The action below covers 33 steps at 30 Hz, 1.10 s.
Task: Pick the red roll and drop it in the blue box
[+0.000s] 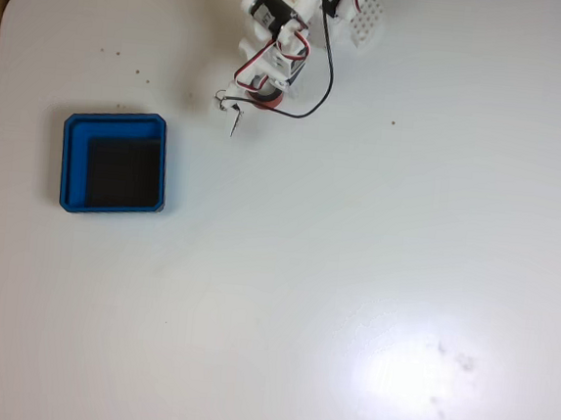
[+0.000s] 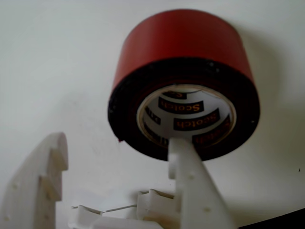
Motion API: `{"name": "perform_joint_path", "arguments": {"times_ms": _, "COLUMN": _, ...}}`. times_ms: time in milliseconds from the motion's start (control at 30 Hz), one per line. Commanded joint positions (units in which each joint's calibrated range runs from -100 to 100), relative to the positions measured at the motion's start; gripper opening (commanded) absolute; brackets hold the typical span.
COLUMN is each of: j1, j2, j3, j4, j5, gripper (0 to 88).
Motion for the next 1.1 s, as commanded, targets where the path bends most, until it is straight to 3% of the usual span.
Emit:
{"name": "perform_joint_path", "arguments": {"times_ms": 0, "j1": 0.6, "j2": 0.1, "j3": -2.3, "j4": -0.8, "j5": -0.3, "gripper": 19.6}}
{"name": "perform_joint_path", "arguments": {"times_ms": 1067, "j1": 0.7, "j2": 9.2, "j3": -2.3, "j4": -7.8, "j5": 0.3, "gripper": 19.5}}
